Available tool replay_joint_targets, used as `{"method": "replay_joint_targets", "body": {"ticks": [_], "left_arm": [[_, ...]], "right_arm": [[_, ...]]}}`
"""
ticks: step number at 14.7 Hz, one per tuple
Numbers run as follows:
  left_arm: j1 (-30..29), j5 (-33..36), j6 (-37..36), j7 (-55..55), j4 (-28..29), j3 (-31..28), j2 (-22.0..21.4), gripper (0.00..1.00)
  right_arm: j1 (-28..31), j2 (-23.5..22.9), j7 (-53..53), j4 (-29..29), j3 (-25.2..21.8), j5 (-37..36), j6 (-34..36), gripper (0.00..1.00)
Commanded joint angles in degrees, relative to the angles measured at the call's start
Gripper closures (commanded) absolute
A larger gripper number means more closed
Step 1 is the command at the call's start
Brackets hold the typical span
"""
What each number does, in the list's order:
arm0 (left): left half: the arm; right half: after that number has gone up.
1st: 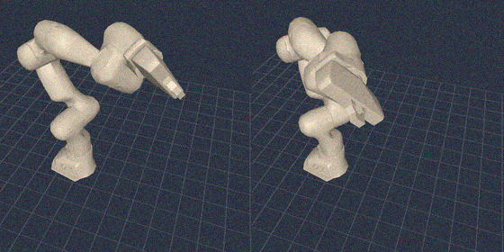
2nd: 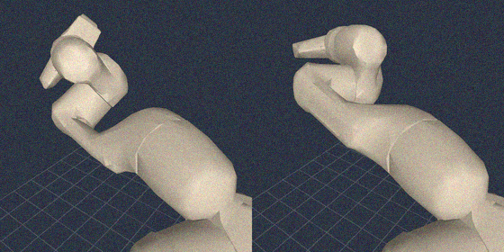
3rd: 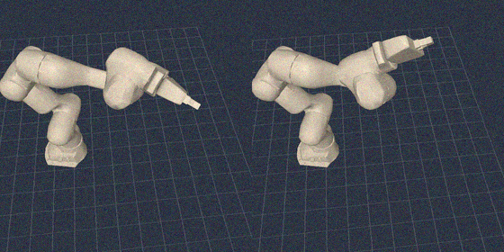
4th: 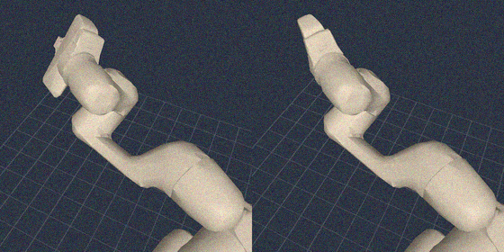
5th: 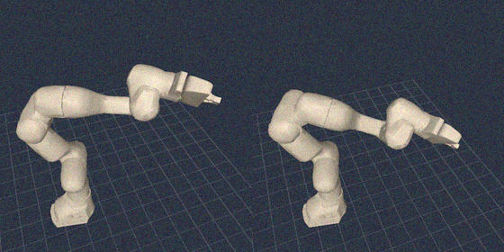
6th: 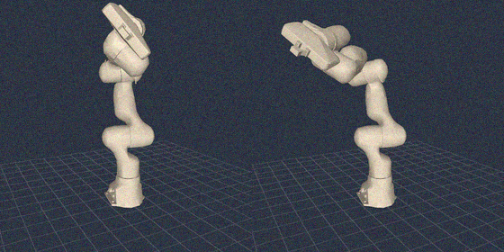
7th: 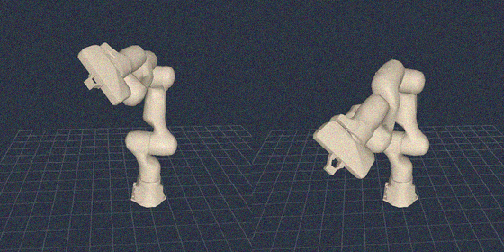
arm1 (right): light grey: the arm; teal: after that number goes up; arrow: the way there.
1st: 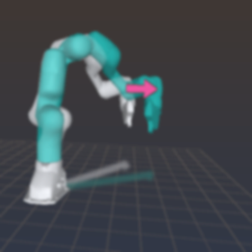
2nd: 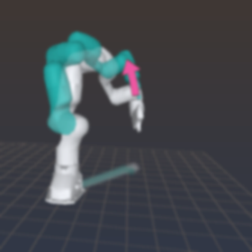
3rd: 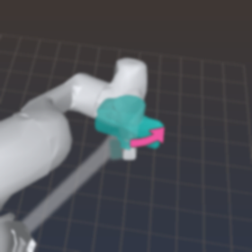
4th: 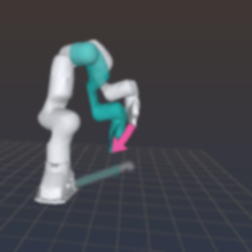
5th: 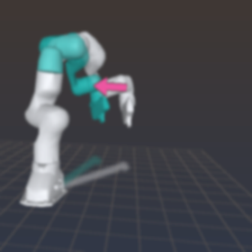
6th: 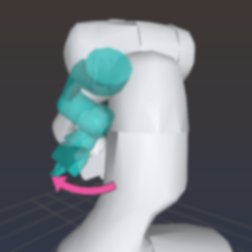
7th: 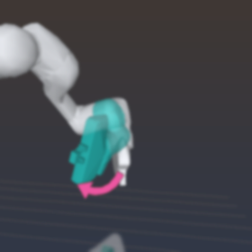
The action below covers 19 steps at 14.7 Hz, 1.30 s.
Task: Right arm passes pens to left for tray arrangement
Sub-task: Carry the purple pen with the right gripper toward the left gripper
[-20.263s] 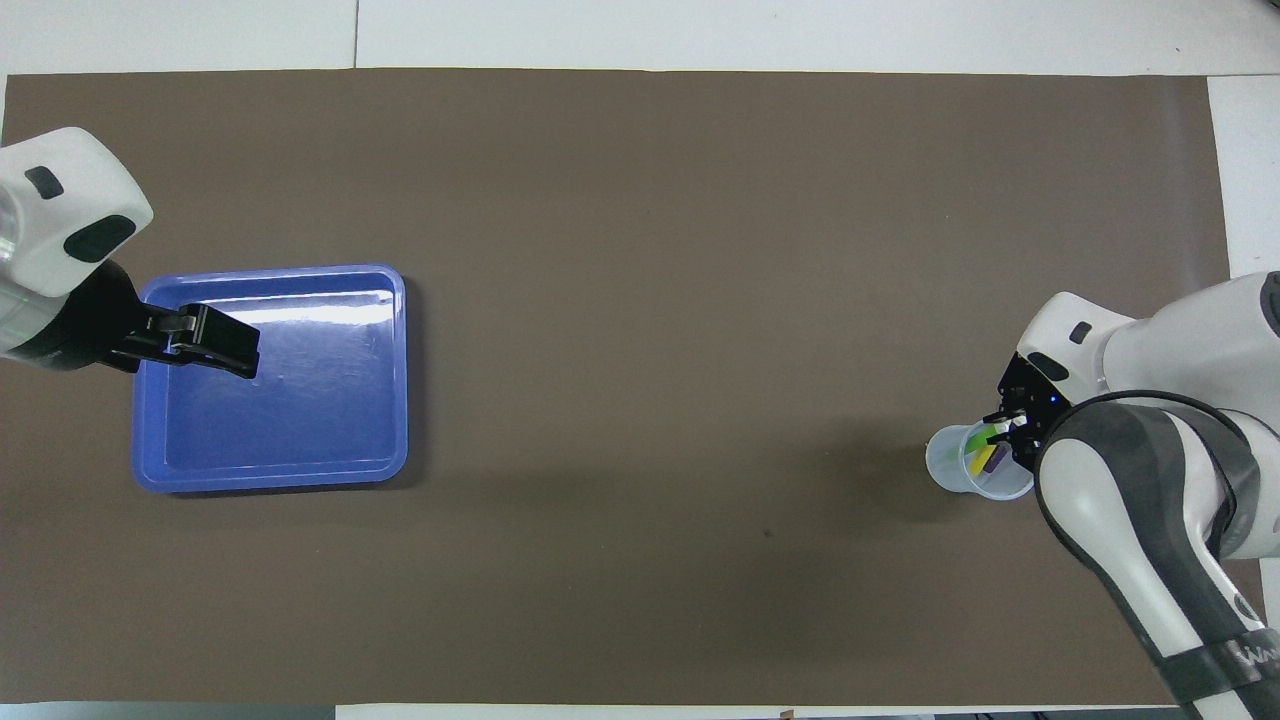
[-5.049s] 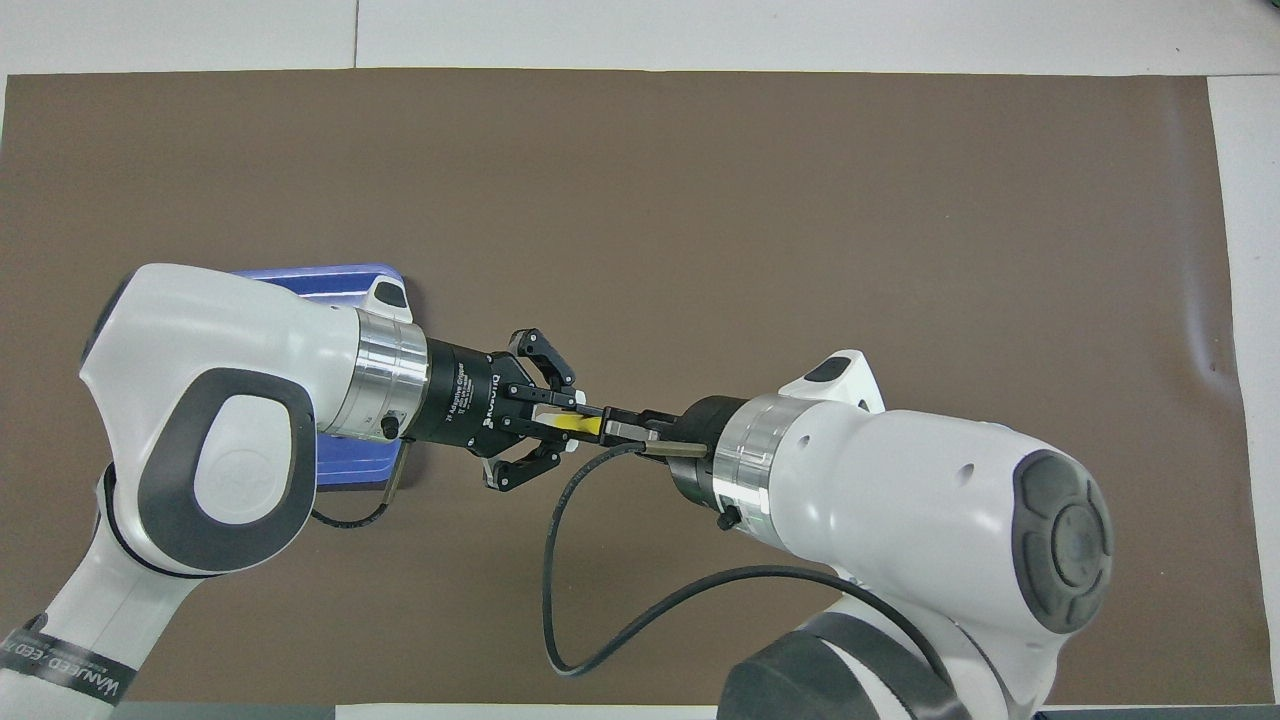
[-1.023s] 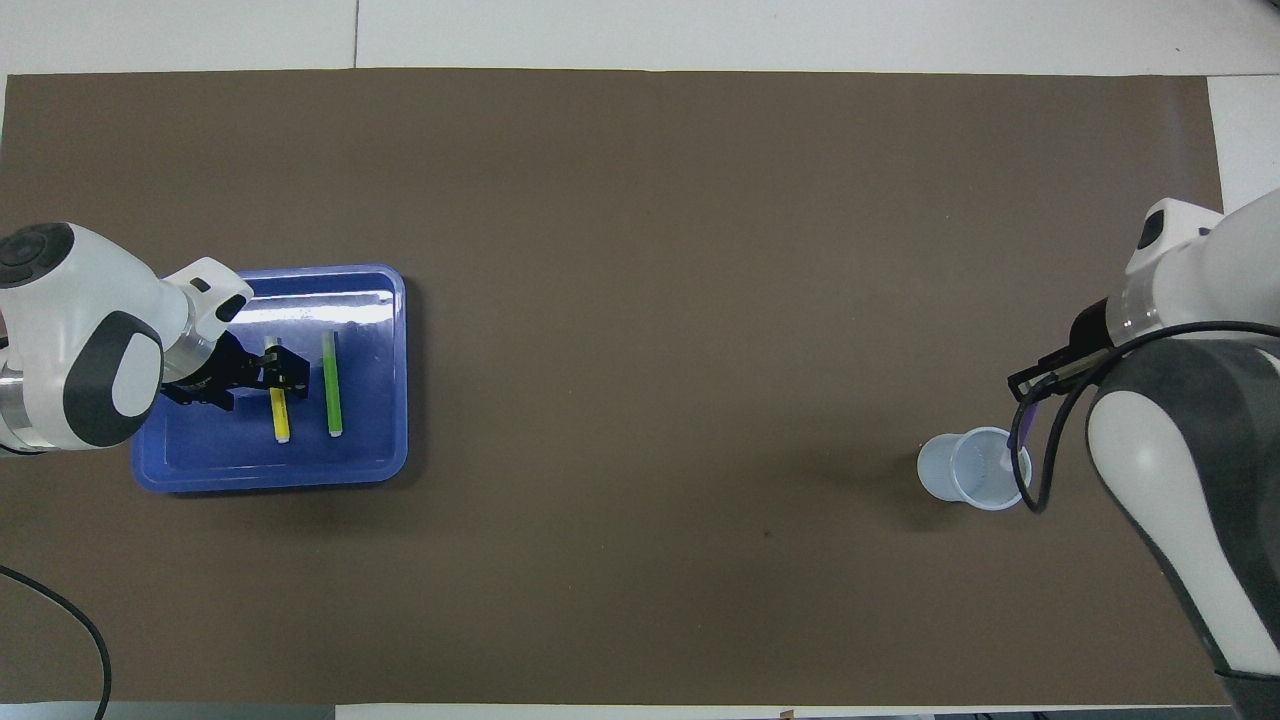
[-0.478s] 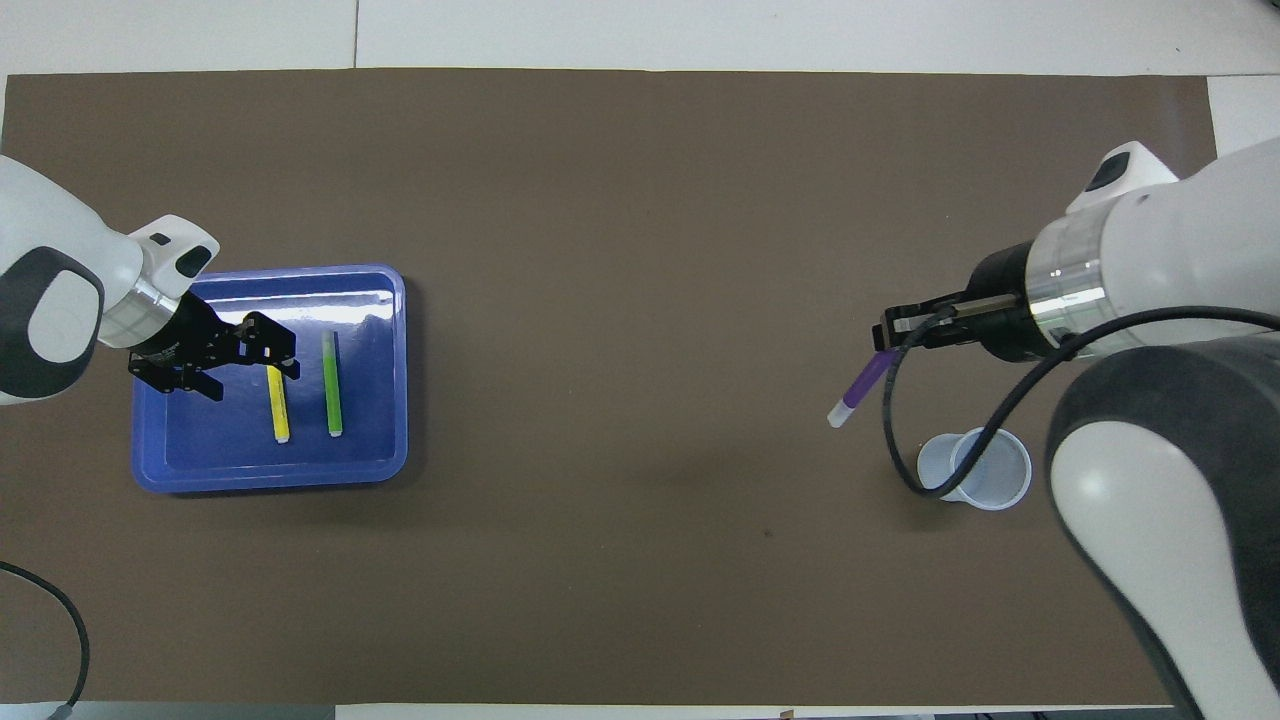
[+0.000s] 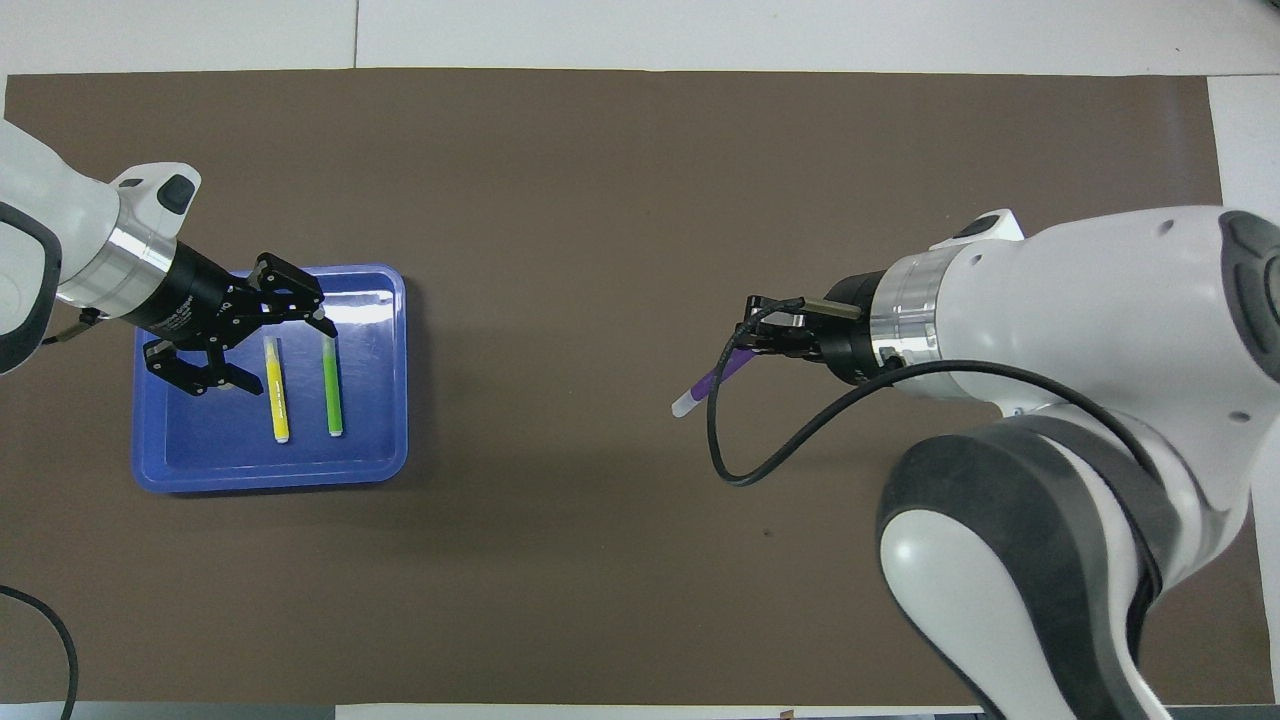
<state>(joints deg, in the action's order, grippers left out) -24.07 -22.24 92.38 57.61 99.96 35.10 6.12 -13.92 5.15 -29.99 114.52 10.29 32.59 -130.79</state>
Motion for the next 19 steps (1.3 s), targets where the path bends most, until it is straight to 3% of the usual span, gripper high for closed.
{"method": "replay_joint_targets", "body": {"ticks": [1,4,5,9,15,19], "left_arm": [[0.17,-7.62,0.70,17.30,1.02,0.15,-3.30,0.00],[0.34,-13.44,5.95,30.59,2.08,2.07,-5.06,0.00],[1.13,-14.06,8.50,34.55,2.17,2.78,-5.06,0.00],[6.75,-14.42,13.79,41.87,3.75,2.87,-5.59,0.00],[13.16,-13.19,24.24,49.43,13.76,2.78,-14.37,0.00],[13.97,-12.66,24.52,49.88,17.28,2.87,-16.84,0.00]], "right_arm": [[-4.34,2.24,-9.17,5.26,-0.09,2.74,-11.54,1.00],[-11.72,1.54,-17.20,10.36,-0.01,8.87,-28.86,1.00],[-13.31,1.36,-17.82,10.81,-0.01,10.02,-30.82,1.00],[-14.38,1.44,-17.74,10.99,-0.01,10.12,-30.58,1.00],[-15.35,1.53,-17.12,10.99,-0.01,10.12,-27.60,1.00],[-15.17,1.53,-16.86,10.90,-0.01,10.12,-26.80,1.00]]}}
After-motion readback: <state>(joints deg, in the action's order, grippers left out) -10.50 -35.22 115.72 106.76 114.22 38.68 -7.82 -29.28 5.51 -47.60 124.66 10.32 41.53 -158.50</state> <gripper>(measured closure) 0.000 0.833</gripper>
